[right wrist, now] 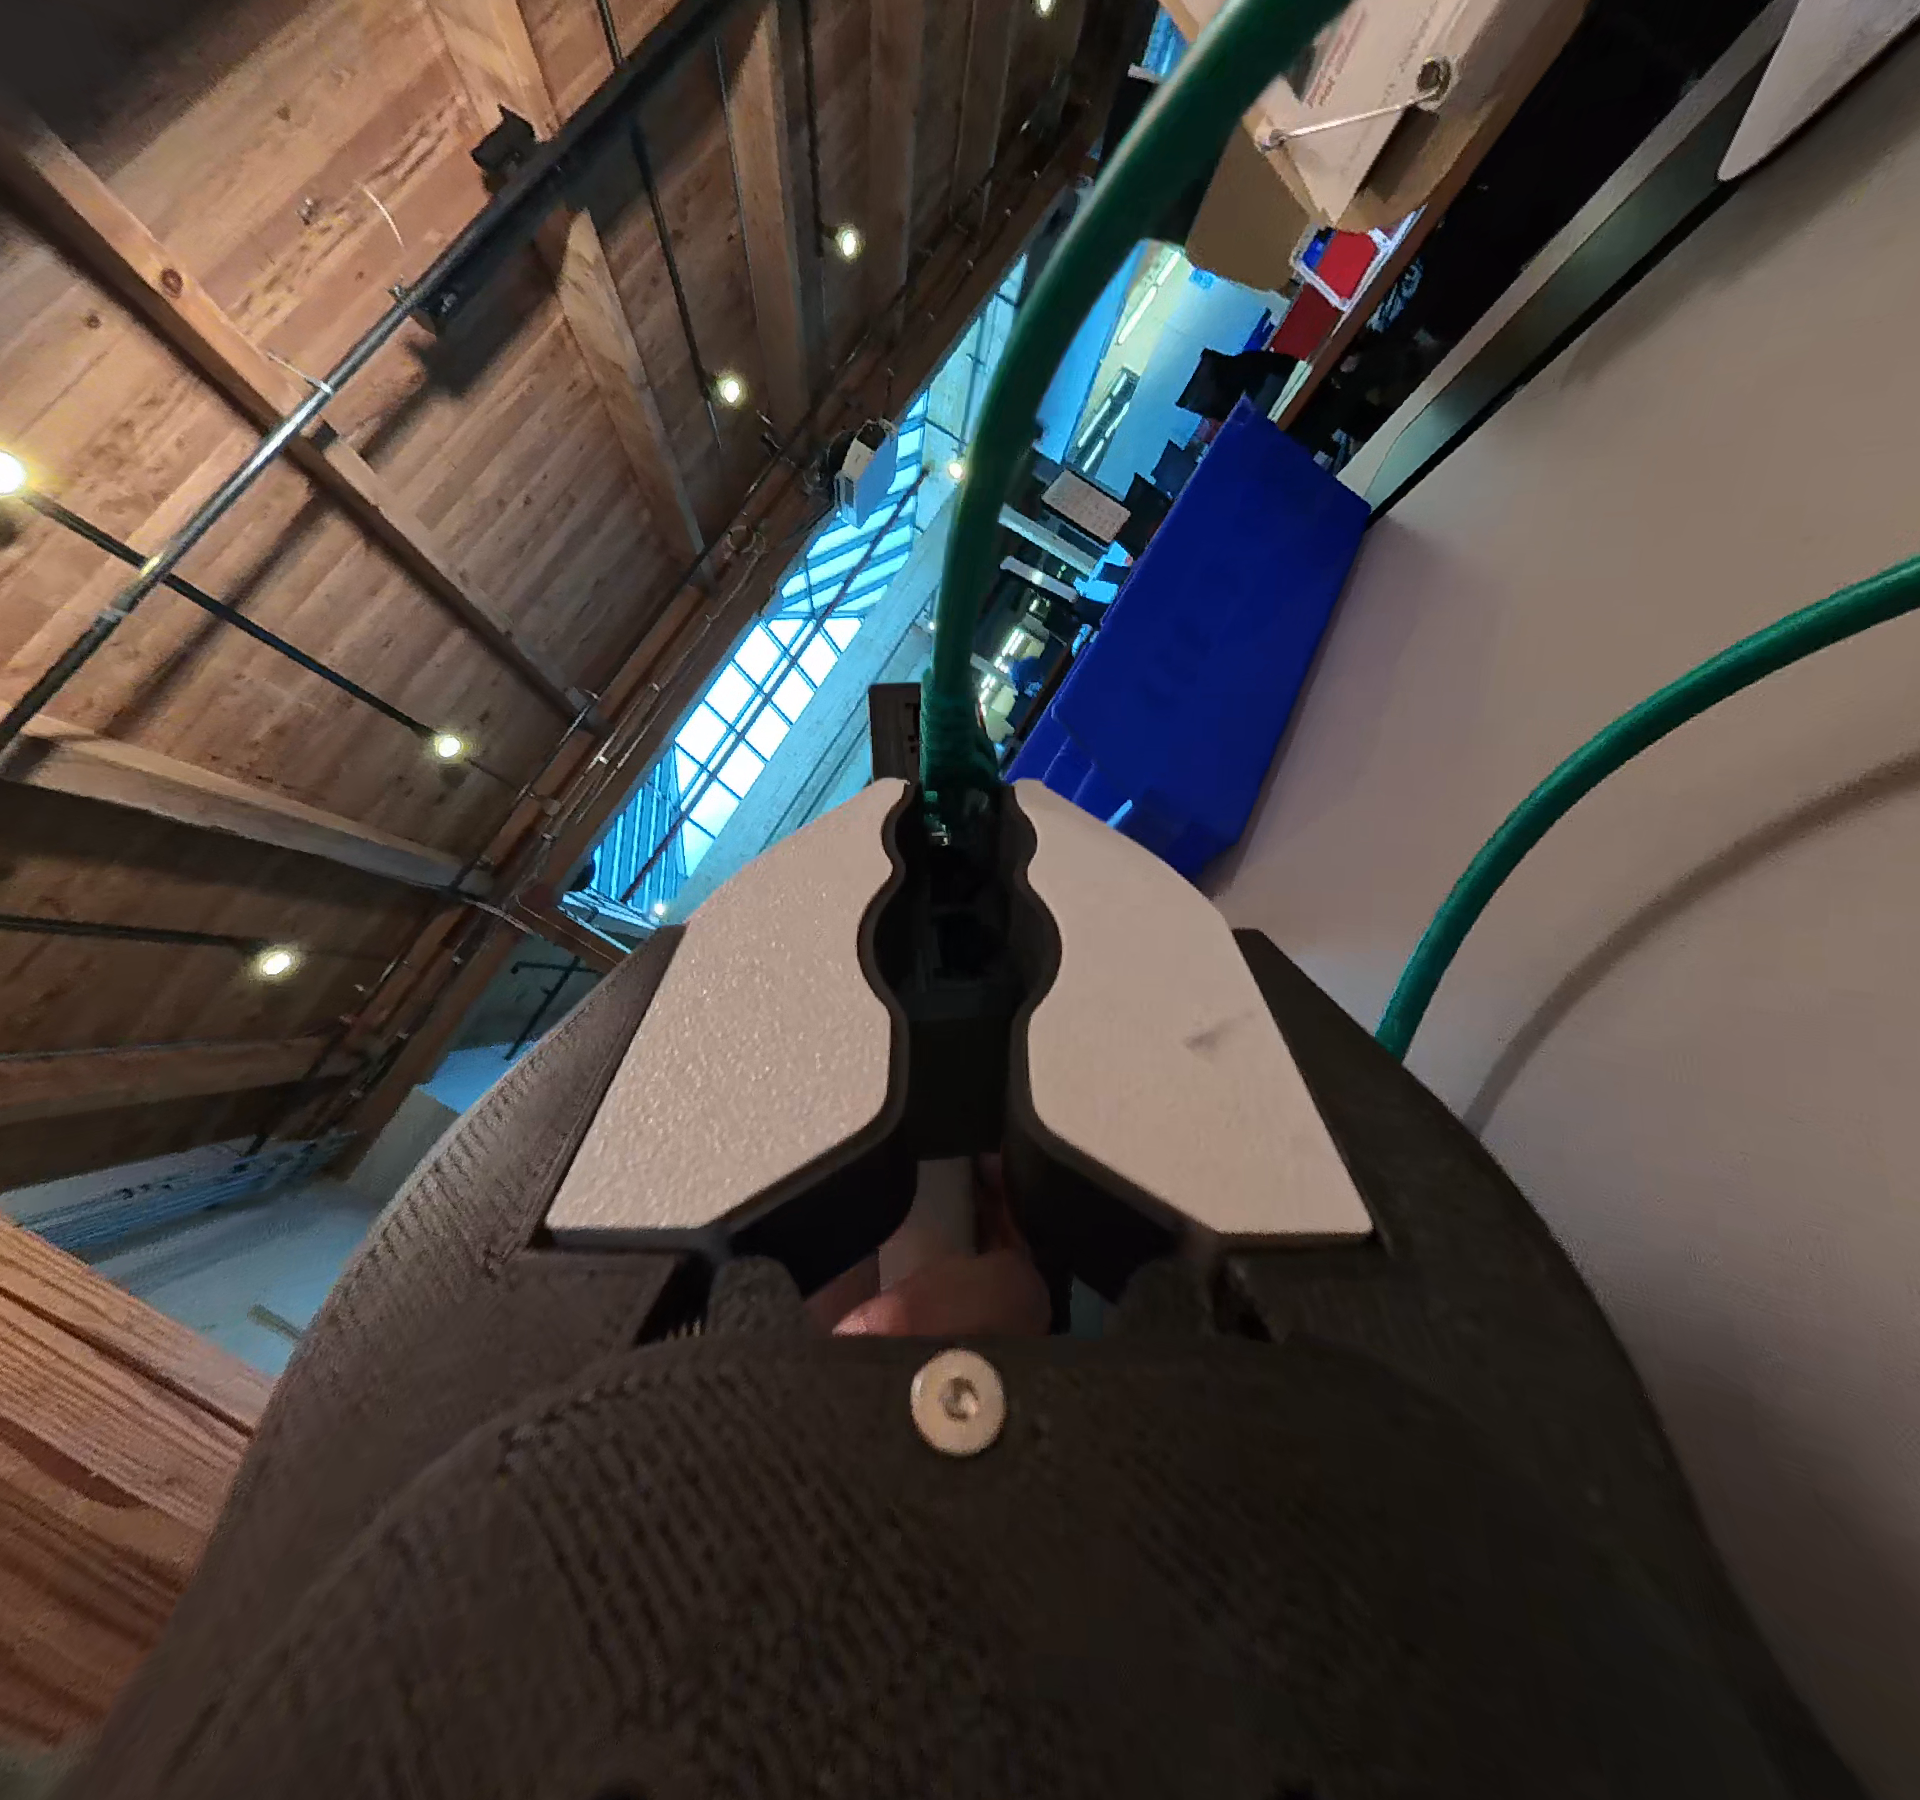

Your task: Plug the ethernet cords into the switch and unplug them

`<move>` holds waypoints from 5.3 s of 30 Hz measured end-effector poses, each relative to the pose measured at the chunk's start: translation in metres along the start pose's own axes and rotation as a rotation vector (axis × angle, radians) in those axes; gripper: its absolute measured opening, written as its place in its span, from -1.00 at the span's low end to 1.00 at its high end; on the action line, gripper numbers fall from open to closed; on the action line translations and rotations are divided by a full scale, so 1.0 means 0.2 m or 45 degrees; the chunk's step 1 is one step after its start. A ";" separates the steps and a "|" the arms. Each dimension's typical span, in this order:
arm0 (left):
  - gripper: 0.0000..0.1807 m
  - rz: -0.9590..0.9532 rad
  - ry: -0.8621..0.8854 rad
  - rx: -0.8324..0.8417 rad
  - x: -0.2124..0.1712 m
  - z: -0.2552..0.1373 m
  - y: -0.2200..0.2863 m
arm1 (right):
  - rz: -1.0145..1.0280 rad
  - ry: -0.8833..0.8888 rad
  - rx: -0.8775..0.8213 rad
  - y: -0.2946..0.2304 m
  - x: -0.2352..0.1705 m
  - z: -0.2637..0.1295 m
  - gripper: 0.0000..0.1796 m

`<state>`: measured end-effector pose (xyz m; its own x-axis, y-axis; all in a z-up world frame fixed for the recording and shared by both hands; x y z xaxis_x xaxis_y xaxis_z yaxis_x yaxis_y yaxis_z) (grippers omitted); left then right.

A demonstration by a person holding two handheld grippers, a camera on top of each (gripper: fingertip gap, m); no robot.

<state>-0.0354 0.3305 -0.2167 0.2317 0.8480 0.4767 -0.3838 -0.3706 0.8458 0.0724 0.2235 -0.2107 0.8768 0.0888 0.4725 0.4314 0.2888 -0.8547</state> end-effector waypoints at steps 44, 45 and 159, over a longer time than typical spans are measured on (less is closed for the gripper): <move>-0.70 0.071 0.185 0.041 0.08 -0.11 0.04 | -1.044 -0.753 -0.553 -0.56 1.02 -0.36 -0.87; -0.70 0.071 0.182 0.043 0.08 -0.11 0.04 | -1.064 -0.848 -0.634 -0.53 1.08 -0.40 -0.87; -0.34 1.137 -0.502 0.596 -0.17 0.34 0.41 | -1.337 -0.471 -1.365 -0.30 1.13 -0.81 0.15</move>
<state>-0.0143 0.2445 -0.1469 0.3408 0.0489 0.9389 -0.1969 -0.9728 0.1221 0.2794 0.0723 -0.0872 0.0616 0.5604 0.8260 0.8861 -0.4116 0.2131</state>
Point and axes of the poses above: each gripper's, where its closed fingertips meet, z out along the fingers, x out of its top, y = z × x across the jaws, the point moved 9 cm from there along -z, back along the fingers, and after that the axes turned 9 degrees about -y, right-handed, at the moved point
